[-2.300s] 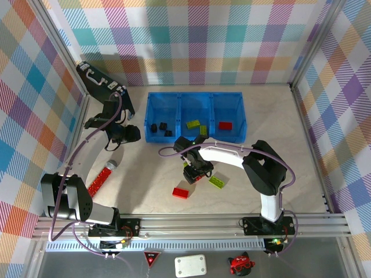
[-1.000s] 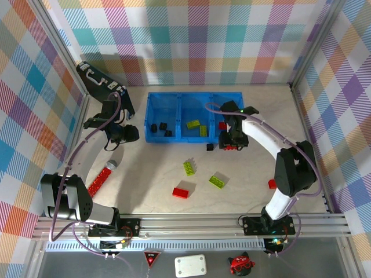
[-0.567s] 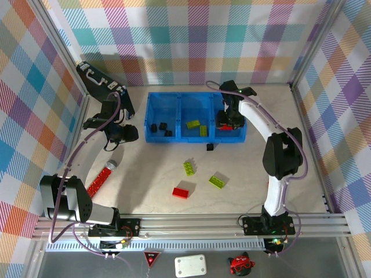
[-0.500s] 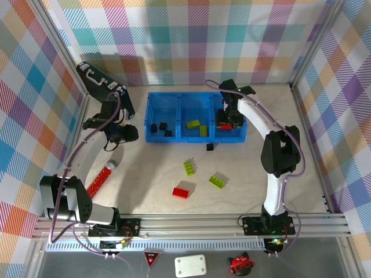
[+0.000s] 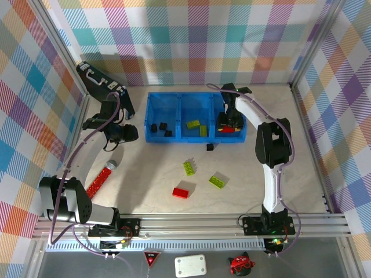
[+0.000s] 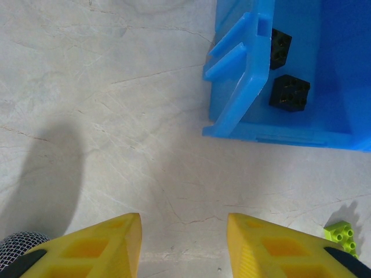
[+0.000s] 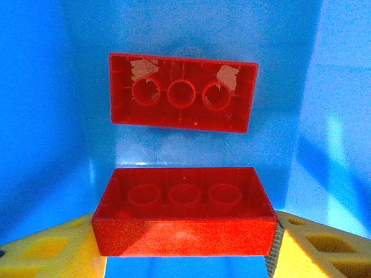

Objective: Sort the legos into containers by color
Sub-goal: Place the lego in the container.

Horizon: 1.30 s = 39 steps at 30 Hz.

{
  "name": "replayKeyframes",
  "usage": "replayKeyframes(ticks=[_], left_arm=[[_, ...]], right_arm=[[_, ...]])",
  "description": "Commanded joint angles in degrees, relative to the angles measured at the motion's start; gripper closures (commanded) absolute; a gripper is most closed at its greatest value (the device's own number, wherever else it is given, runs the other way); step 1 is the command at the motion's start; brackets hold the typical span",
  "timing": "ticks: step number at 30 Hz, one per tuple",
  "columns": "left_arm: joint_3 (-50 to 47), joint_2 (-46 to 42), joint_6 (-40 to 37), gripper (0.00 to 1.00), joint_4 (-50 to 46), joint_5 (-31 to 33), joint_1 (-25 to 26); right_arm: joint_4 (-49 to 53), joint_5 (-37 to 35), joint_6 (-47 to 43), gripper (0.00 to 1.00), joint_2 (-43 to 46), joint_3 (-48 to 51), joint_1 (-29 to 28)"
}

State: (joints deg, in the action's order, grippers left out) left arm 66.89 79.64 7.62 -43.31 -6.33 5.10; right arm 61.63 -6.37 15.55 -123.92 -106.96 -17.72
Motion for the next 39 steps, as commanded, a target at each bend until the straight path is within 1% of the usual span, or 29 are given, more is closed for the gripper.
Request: replayKeyframes(ticks=[1, 7, 11, 17, 30, 39], left_arm=[[-0.67, -1.31, -0.94, 0.57, -0.47, -0.30, -0.60], [-0.62, -1.24, -0.89, 0.57, -0.46, 0.30, -0.65], [-0.71, -0.93, -0.76, 0.57, -0.28, -0.46, -0.71], [-0.54, -0.19, -0.67, 0.57, -0.28, -1.06, -0.71], [-0.54, -0.01, -0.79, 0.57, -0.46, -0.81, -0.71], [-0.62, -0.27, -0.76, 0.57, -0.37, -0.92, -0.67]], right_arm=[[0.72, 0.83, -0.88, 0.35, -1.35, -2.28, 0.50], [-0.52, 0.86, -1.48, 0.34, -3.06, -2.86, 0.83], [-1.09, 0.75, -2.11, 0.34, -4.01, -3.31, 0.83], [-0.81, 0.27, -2.13, 0.29, -4.77, -4.00, 0.89], [0.20, 0.57, -2.18, 0.27, -2.14, -4.81, 0.91], [1.89, 0.65, -1.86, 0.27, 2.57, -4.76, 0.90]])
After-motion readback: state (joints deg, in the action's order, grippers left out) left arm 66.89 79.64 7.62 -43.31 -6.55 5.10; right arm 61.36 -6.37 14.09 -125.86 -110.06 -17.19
